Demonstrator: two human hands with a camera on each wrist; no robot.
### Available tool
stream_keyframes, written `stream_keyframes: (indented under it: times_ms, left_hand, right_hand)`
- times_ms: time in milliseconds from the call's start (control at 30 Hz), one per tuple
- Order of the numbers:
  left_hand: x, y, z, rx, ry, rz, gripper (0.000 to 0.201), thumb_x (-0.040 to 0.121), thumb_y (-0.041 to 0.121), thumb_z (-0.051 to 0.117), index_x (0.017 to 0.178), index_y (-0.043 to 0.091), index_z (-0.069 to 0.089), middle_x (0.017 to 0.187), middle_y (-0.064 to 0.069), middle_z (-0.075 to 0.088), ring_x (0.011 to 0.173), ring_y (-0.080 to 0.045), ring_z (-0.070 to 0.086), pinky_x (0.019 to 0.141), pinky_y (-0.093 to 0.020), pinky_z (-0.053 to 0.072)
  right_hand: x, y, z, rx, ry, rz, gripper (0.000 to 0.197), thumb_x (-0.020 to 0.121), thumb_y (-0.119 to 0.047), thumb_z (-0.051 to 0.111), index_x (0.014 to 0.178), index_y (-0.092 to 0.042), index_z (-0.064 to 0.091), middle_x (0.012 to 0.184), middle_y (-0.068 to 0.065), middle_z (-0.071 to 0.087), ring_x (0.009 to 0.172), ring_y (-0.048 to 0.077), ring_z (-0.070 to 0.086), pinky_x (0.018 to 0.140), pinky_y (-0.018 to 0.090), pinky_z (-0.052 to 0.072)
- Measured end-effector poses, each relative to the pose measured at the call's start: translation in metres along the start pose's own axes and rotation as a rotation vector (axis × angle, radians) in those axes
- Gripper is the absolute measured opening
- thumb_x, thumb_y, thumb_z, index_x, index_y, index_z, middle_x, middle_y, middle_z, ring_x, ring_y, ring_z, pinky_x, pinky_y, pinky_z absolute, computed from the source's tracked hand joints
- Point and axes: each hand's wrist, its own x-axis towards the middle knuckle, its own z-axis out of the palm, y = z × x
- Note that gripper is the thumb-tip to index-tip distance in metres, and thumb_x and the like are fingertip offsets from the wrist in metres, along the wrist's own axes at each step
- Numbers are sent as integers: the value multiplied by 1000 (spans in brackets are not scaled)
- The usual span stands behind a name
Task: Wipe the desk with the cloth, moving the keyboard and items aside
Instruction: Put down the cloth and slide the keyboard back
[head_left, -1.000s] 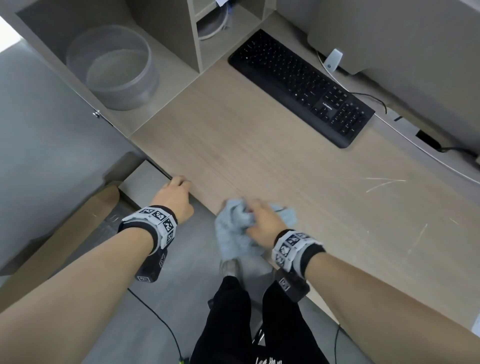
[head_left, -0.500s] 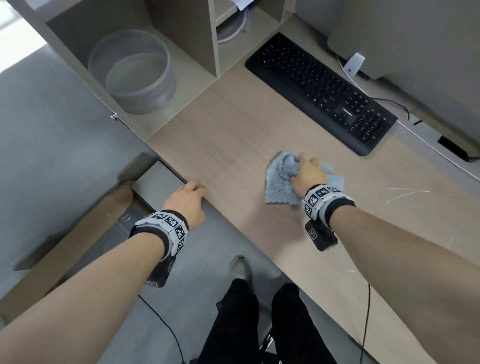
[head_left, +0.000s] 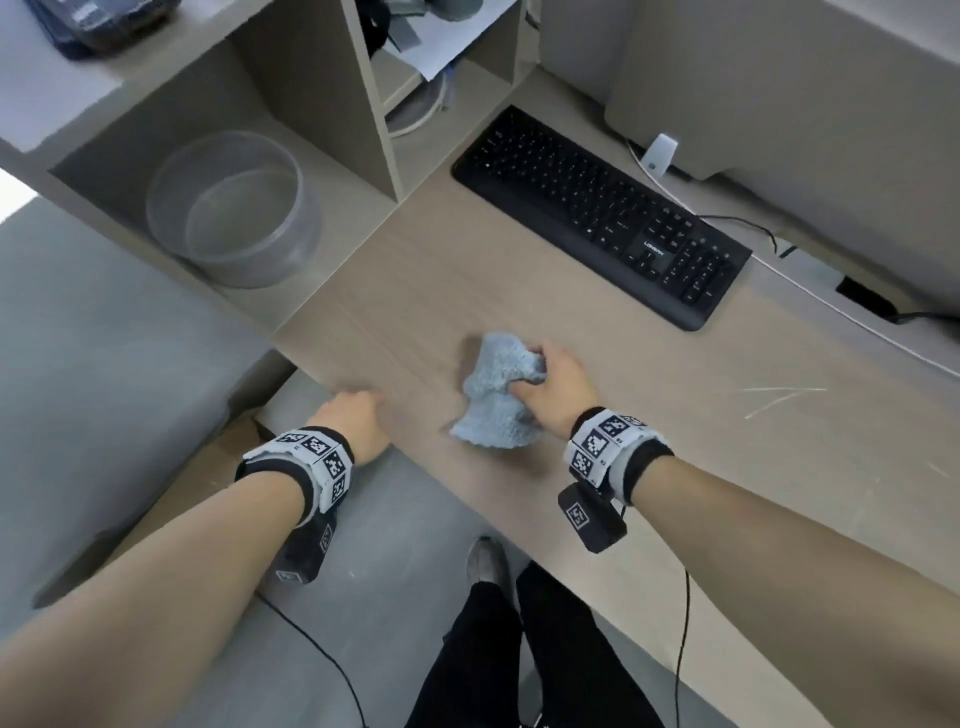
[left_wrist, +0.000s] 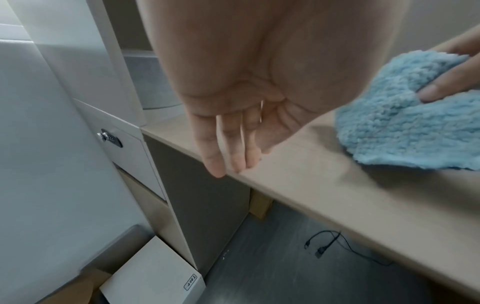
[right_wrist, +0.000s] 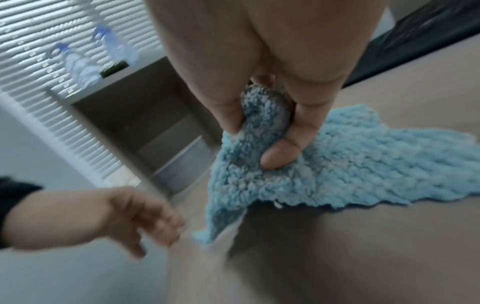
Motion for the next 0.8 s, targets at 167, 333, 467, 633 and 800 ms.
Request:
stream_keyframes:
  times_ms: [167, 333, 467, 633, 800]
  left_hand:
    - [25, 36, -45, -78, 104, -72, 57, 79, 9, 48, 135, 20, 50, 124, -16, 64, 112, -37, 60, 102, -43, 47]
    - [48, 69, -79, -148, 214, -67, 51, 78, 8, 46, 125, 21, 57, 121, -16, 64, 111, -39, 59, 101, -41, 47]
    - [74, 87, -102, -246, 291, -39, 42, 80, 7, 47, 118, 15, 62, 121, -14, 66, 113, -38, 58, 104, -41, 45]
    - [116, 110, -132, -337, 287, -28, 40, 89, 16, 52, 128, 9, 57, 131, -16, 60, 124, -37, 51, 109, -37, 39]
    - [169, 141, -170, -413, 331, -2, 59, 89, 30, 60, 141, 5, 43, 144, -17, 47, 133, -34, 44, 111, -38, 34]
  right_hand:
    - [32, -14, -56, 290, 34, 66, 45, 82, -15, 73, 121, -16, 52, 115, 3, 60, 96, 22, 65, 72, 37, 60]
    - [39, -28, -62, 357, -181, 31, 53, 85, -11, 70, 133, -14, 48, 124, -1, 52, 108, 24, 60, 67, 42, 61]
    - [58, -9, -89, 283, -25, 150, 51, 86, -20, 69, 132, -15, 48, 125, 6, 55, 102, 27, 63, 78, 44, 60]
    - [81, 20, -127, 264, 261, 372, 57, 84, -35, 64, 134, -17, 46, 125, 3, 56, 114, 26, 58, 96, 31, 46]
    - [105, 40, -150, 345, 530, 522, 66, 89, -30, 66, 141, -4, 36, 138, 15, 48, 126, 33, 49, 105, 36, 37]
